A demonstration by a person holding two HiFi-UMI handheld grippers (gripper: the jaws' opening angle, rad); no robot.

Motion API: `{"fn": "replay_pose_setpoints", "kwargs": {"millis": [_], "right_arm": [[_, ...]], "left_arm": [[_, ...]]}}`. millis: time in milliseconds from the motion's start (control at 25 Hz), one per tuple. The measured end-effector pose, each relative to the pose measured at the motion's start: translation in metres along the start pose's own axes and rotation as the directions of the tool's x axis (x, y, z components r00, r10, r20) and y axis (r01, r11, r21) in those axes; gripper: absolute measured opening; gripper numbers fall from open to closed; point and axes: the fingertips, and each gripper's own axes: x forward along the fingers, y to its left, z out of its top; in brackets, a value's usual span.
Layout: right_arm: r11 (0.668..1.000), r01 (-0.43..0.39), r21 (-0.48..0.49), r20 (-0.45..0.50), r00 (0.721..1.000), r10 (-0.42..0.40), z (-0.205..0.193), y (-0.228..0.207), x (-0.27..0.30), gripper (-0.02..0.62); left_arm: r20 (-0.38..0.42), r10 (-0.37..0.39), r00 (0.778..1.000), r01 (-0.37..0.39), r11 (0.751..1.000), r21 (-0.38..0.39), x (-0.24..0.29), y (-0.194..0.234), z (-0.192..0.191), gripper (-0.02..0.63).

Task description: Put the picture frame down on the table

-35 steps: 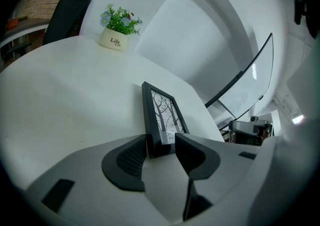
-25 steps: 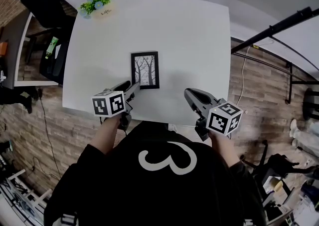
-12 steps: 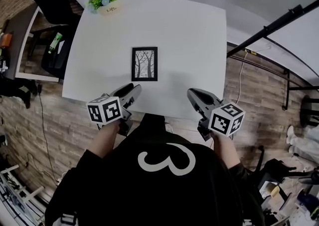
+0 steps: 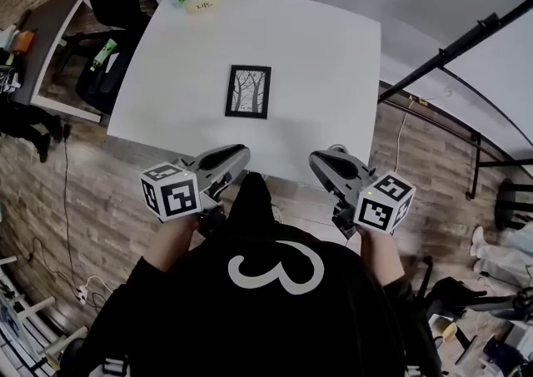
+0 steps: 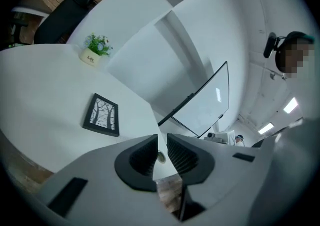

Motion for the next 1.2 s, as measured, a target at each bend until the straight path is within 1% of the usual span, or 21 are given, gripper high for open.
{"fn": "replay_pose_setpoints", "kwargs": {"millis": [80,240,400,640,840,1080,1200], "right_arm": [[1.0,-0.023,-0.018,-0.001,1.0,0.023,-0.002,0.014,-0.006,0.023],[0.997,-0.06,-0.04,0.004,0.998,0.06,-0.004,0.034,-0.012,0.023],[0.992,-0.107,-0.072,-0.001,0.994,0.107,-0.004,0.056,-0.016,0.023],[0.979,-0.145,-0.142,0.016,0.989,0.149,0.003,0.079,-0.021,0.023],[0.969,-0.154,-0.195,0.012,0.987,0.159,0.01,0.092,-0.025,0.023],[0.96,-0.146,-0.238,0.047,0.986,0.161,0.029,0.098,-0.033,0.023],[0.955,-0.143,-0.261,0.063,0.984,0.165,0.041,0.103,-0.038,0.023]], "left_arm": [[0.004,-0.028,1.0,0.028,0.999,0.03,-0.003,-0.017,-0.005,0.057],[-0.006,-0.044,0.999,0.045,0.991,0.126,-0.008,-0.043,-0.016,0.031],[-0.009,-0.074,0.997,0.075,0.983,0.169,-0.011,-0.066,-0.018,0.017],[-0.021,-0.093,0.995,0.096,0.958,0.27,-0.021,-0.095,-0.014,0.015],[-0.019,-0.11,0.994,0.111,0.947,0.301,-0.025,-0.112,-0.012,0.015],[-0.009,-0.112,0.994,0.109,0.942,0.318,-0.03,-0.118,-0.004,0.015],[0.003,-0.118,0.993,0.111,0.934,0.34,-0.033,-0.128,0.004,0.015]]}}
